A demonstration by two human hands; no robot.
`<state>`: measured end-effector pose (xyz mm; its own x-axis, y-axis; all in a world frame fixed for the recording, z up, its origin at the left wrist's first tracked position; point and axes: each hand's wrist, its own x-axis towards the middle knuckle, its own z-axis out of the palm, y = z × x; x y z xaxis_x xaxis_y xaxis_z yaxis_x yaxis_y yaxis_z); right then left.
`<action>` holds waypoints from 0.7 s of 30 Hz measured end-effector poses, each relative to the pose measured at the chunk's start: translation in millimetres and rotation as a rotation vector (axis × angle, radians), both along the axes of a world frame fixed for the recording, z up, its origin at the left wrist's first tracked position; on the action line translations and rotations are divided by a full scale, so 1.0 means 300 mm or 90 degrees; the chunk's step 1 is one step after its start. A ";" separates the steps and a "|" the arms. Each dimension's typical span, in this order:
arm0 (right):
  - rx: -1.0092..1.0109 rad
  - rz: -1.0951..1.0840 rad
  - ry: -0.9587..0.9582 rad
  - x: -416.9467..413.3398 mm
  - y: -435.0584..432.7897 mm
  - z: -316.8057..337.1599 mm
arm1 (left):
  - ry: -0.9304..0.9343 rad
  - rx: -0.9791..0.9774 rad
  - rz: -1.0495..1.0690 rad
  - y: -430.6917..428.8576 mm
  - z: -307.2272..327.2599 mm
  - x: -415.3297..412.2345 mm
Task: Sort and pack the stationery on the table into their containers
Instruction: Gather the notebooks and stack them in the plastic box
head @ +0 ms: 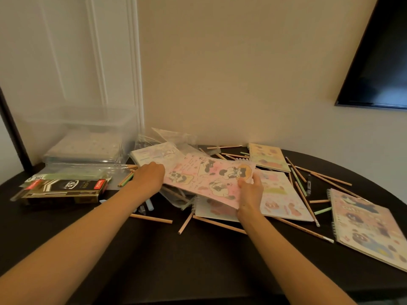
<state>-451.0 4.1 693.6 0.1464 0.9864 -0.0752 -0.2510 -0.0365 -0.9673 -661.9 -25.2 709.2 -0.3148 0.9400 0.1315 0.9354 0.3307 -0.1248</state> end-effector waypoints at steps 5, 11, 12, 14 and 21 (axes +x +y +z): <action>-0.014 -0.015 -0.020 -0.124 -0.057 -0.005 | 0.013 0.006 -0.038 -0.016 0.019 0.024; -0.095 0.116 -0.025 -0.277 -0.079 -0.026 | -0.002 0.007 -0.032 -0.032 0.011 0.029; -0.126 0.142 0.021 -0.285 -0.074 -0.029 | -0.003 0.003 -0.033 -0.035 0.006 0.017; -0.183 0.162 0.105 -0.263 -0.059 -0.033 | -0.010 0.000 -0.034 -0.038 -0.005 0.007; -0.201 0.216 0.108 -0.194 -0.044 0.008 | -0.054 0.067 -0.089 0.061 -0.003 0.073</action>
<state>-509.2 -9.1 696.1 -0.2186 0.9016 -0.3732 -0.3271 -0.4280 -0.8425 -639.9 -6.8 708.2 -0.1956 0.9579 0.2103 0.9790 0.2033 -0.0154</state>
